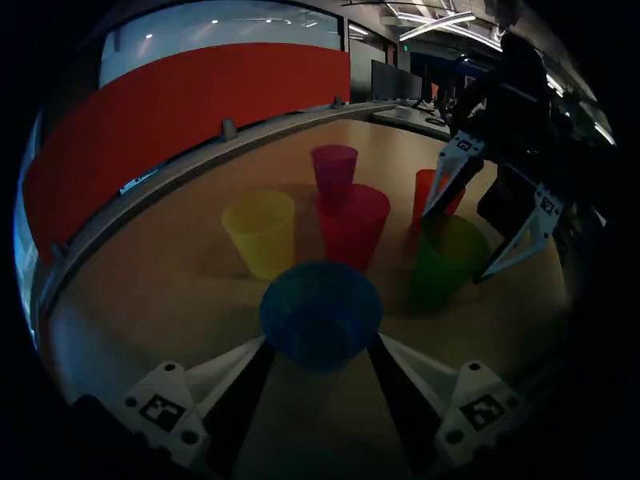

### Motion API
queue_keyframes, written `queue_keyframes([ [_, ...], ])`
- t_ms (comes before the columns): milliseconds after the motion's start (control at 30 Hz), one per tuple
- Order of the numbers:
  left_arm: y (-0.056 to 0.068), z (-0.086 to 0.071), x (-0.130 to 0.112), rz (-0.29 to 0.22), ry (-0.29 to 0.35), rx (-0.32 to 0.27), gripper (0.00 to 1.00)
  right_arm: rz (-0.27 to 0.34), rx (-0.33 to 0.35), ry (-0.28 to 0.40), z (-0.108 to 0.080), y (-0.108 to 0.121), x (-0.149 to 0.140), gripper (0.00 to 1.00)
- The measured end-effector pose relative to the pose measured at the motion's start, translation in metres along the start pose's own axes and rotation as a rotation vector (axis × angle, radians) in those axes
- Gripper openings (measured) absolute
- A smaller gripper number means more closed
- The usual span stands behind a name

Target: Pour water

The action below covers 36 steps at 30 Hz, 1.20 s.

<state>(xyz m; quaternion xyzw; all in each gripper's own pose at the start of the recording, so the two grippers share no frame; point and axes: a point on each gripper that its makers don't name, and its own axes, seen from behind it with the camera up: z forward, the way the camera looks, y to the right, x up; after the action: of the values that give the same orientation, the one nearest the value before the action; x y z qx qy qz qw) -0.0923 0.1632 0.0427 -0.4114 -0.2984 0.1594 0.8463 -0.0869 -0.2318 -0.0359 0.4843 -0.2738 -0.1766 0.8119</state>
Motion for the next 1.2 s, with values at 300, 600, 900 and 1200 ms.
queue_keyframes([
  [300, 0.001, 0.004, 0.002, 0.01, 0.005, 0.0, 0.82, -0.009, 0.0, -0.007, 0.006, 0.0, -0.001, 1.0],
  [600, 0.004, 0.007, 0.004, 0.003, 0.007, -0.005, 0.82, -0.01, -0.003, -0.007, 0.008, 0.001, 0.0, 0.99],
  [900, 0.005, 0.01, 0.006, -0.021, 0.012, -0.008, 0.81, 0.002, -0.007, -0.007, 0.01, 0.002, -0.002, 0.93],
  [1200, 0.007, 0.01, 0.007, -0.035, 0.027, -0.013, 0.8, 0.013, 0.0, 0.0, 0.009, 0.0, -0.002, 0.91],
])
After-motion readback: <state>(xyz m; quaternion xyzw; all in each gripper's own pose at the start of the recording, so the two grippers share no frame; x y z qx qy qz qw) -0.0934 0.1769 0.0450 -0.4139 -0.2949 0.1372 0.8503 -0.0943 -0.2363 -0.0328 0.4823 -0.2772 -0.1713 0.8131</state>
